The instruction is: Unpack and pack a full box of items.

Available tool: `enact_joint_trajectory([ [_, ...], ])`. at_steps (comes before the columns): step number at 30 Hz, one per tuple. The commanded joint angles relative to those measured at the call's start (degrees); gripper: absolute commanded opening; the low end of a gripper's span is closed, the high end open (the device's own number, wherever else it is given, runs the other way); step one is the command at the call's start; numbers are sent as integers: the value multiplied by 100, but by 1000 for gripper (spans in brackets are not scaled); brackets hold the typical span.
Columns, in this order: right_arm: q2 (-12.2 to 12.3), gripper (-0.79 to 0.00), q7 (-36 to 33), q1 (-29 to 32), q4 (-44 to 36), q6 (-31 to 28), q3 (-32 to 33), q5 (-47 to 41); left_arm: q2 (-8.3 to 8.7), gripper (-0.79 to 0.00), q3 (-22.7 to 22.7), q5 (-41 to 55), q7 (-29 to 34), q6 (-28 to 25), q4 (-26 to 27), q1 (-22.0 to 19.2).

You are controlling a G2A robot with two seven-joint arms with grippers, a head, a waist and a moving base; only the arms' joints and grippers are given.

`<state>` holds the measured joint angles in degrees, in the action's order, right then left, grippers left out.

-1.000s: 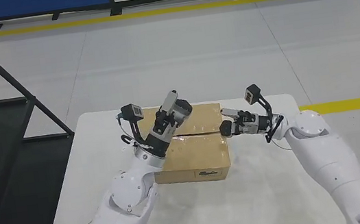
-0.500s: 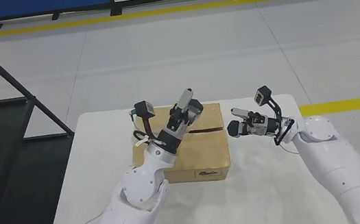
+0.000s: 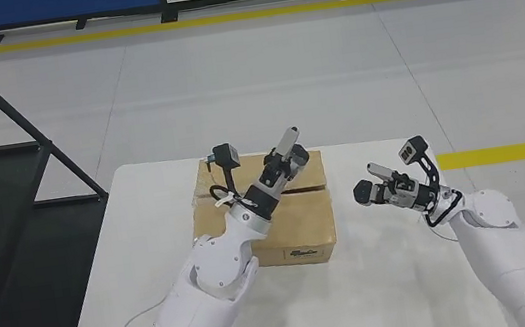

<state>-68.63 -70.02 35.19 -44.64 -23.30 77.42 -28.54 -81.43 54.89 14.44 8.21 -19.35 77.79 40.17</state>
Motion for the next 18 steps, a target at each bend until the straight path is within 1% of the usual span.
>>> enact_joint_trajectory([
  [1,28,0,8,91,-86,6,56,-23,-39,0,-59,-17,-30,8,-66,-40],
  [9,126,0,41,432,-344,-17,241,-92,-220,0,-346,-177,-225,-25,-441,-238],
  [18,200,0,38,647,-455,-30,357,-180,-455,0,-626,-277,-471,-219,-999,-475],
])
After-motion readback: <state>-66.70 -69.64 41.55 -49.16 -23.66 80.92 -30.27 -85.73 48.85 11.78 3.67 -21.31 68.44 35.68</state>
